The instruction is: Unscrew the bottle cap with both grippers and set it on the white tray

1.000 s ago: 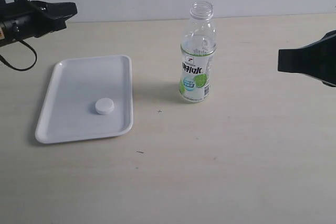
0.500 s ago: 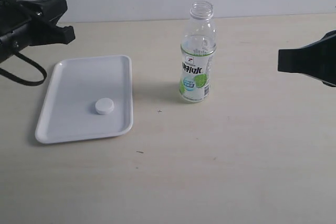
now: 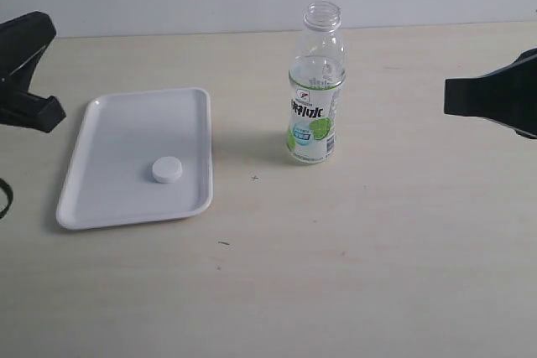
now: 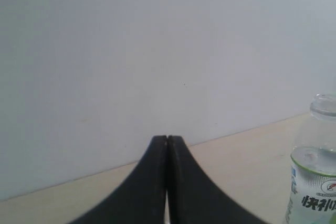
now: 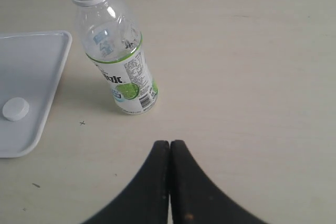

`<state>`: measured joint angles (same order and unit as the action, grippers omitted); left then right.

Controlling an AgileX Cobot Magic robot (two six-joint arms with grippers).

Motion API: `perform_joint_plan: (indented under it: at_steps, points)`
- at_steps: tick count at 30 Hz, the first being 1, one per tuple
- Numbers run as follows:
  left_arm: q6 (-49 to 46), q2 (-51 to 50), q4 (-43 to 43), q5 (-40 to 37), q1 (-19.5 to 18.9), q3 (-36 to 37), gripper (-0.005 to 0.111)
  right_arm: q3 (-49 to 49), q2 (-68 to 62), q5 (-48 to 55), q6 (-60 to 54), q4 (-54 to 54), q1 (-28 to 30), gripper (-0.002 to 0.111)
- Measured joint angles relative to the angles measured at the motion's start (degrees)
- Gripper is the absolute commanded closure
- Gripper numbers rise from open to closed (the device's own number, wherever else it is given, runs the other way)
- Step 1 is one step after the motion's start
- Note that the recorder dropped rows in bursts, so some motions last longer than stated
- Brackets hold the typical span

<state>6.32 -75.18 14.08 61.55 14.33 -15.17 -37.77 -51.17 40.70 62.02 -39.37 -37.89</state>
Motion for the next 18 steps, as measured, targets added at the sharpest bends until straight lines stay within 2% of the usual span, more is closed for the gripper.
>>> perform_joint_plan:
  at_steps: [9, 13, 18]
  points:
    - [-8.55, 15.52, -9.41, 0.65, 0.00, 9.45, 0.107, 0.00, 0.00, 0.00, 0.00, 0.00, 0.00, 0.108]
    - [-12.27, 24.66, -10.55, 0.87, 0.00, 13.81, 0.107, 0.00, 0.00, 0.00, 0.00, 0.00, 0.00, 0.108]
    - [-15.96, 34.37, -10.67, -1.21, 0.00, 14.87, 0.107, 0.00, 0.00, 0.00, 0.00, 0.00, 0.00, 0.108]
